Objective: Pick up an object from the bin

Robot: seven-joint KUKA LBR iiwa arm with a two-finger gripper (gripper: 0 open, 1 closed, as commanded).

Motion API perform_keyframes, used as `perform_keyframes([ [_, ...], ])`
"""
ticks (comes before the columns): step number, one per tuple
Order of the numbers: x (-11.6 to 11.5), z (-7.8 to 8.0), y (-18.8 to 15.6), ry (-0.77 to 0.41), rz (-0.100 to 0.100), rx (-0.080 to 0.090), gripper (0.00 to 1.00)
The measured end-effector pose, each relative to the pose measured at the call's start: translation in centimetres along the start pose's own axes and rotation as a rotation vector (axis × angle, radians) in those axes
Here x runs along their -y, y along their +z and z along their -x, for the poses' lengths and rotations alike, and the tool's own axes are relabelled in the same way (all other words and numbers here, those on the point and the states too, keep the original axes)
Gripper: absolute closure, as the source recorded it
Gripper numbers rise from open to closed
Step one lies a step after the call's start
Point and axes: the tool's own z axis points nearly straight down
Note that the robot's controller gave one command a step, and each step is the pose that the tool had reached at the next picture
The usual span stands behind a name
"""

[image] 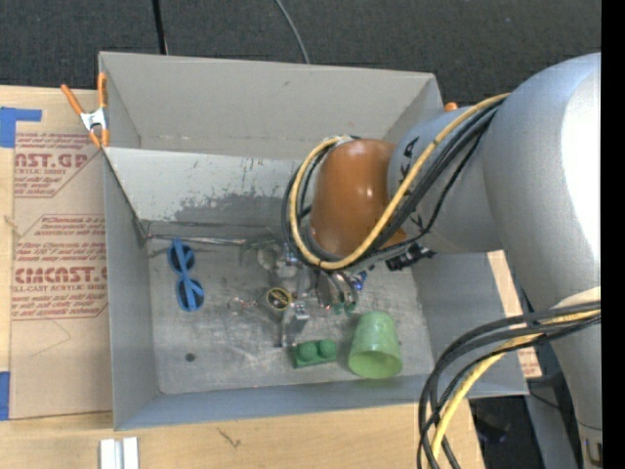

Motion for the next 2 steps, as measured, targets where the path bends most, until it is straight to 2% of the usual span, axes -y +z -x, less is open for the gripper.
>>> perform_keyframes([
  [1,-0.3,0.2,-0.4,-0.006,-0.002,0.007,1.00],
  [2,-2.3,-0.6,-19.9,-0.239,-0.005,0.005,1.00],
])
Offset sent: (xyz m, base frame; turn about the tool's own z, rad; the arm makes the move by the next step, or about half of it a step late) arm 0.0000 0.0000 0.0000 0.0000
